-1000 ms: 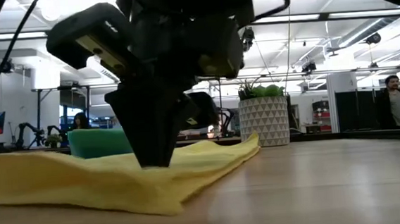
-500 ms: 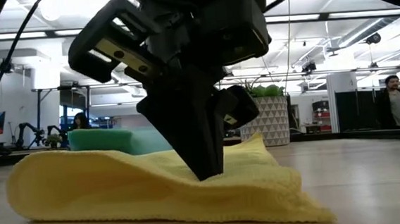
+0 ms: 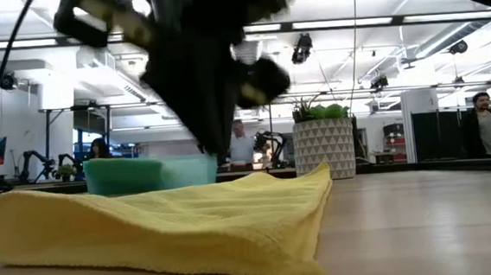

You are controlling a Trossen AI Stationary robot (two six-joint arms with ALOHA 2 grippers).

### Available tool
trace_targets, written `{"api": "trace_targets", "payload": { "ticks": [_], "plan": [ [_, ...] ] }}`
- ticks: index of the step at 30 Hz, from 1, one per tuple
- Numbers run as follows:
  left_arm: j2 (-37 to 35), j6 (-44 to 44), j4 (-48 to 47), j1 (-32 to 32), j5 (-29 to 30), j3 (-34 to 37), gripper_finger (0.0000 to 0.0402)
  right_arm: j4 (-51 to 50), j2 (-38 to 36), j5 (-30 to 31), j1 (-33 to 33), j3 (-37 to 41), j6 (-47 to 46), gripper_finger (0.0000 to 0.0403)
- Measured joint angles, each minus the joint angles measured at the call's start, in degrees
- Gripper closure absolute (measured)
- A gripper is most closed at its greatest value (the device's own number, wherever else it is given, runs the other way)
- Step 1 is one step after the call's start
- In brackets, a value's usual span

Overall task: Fold microfiber towels
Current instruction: Fold the yellow microfiber cloth

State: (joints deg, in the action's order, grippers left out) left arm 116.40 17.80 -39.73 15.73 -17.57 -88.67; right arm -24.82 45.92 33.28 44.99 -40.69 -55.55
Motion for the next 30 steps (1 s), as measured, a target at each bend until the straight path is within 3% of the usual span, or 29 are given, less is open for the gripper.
{"api": "trace_targets", "payload": {
  "ticks": [8, 12, 16, 20, 23, 26, 30],
  "plan": [
    [-10.01, 1.81, -6.74, -0.09, 6.19, 3.37, 0.0401, 4.05, 1.64, 6.73, -0.02, -0.01, -5.37, 0.0285],
    [-14.74, -0.56, -11.52, 2.46, 8.67, 10.91, 0.0401, 9.7, 3.76, 8.92, -0.31, -0.02, -7.88, 0.0285],
    [-23.87, -6.62, -10.46, 7.4, 8.94, 19.64, 0.0401, 15.69, 7.41, 8.93, -0.39, -0.04, -8.12, 0.0285],
    [-32.33, -15.02, -4.62, 13.33, 8.93, 27.24, 0.0401, 20.52, 12.42, 8.94, -0.39, -0.02, -8.17, 0.0284],
    [-37.12, -19.88, 6.37, 16.38, 8.79, 32.72, 0.0402, 21.71, 17.04, 8.88, -0.39, -0.02, -10.89, 0.0284],
    [-38.66, -20.45, 16.04, 18.49, 10.43, 37.61, 0.0399, 23.54, 22.25, 8.75, -0.39, 0.0, -15.81, 0.0285],
    [-37.77, -16.51, 17.69, 20.18, 14.08, 39.59, 0.0363, 28.5, 28.37, 5.69, -0.38, -0.01, -20.82, 0.0285]
  ]
}}
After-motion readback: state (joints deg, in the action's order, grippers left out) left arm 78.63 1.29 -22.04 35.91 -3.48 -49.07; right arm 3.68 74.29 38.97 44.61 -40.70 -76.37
